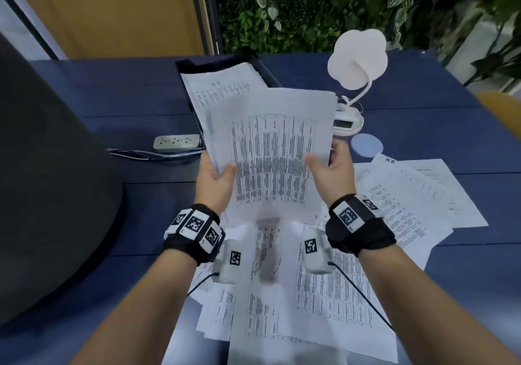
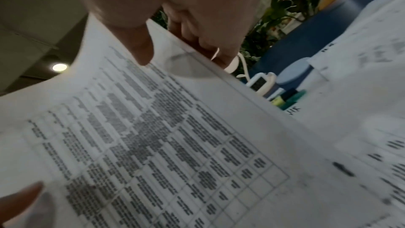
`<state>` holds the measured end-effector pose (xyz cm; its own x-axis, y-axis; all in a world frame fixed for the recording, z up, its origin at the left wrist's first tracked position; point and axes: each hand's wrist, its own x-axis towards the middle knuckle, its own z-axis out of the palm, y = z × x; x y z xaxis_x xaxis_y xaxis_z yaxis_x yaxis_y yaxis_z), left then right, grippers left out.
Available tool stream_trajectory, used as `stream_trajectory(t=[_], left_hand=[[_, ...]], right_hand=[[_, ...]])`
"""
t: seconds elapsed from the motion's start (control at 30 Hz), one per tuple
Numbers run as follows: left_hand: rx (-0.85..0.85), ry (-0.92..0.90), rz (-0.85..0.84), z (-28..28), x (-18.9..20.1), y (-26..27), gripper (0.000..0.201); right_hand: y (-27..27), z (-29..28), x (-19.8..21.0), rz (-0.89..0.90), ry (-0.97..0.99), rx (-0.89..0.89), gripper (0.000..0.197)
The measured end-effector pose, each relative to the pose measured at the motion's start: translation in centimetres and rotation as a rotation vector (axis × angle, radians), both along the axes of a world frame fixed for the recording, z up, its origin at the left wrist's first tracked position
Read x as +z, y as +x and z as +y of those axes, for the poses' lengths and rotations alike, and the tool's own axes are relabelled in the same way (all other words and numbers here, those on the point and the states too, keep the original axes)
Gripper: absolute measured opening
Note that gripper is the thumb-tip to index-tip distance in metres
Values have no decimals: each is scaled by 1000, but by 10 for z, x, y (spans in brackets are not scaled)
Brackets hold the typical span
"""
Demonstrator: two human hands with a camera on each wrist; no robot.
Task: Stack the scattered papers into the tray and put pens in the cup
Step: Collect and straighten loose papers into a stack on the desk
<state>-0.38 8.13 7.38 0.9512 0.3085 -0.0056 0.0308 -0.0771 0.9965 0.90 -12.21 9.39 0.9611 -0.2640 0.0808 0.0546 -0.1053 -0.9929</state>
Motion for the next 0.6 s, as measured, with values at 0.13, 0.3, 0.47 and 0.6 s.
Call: stream_trajectory(t=[0.13, 0.3, 0.47, 0.6], left_hand=[[91, -150, -26, 7, 0, 4, 21], [-56, -217, 27, -5, 0, 7, 30], [-15, -185, -8, -6, 11, 10, 28], [-43, -151, -3, -1, 8, 12, 40]], right_hand=[[2, -10, -15, 100, 32, 29, 22], [3, 1, -17, 117, 52, 132, 33], [1, 1, -8, -11, 23, 11, 24], [3, -3, -9, -3, 31, 27, 29]])
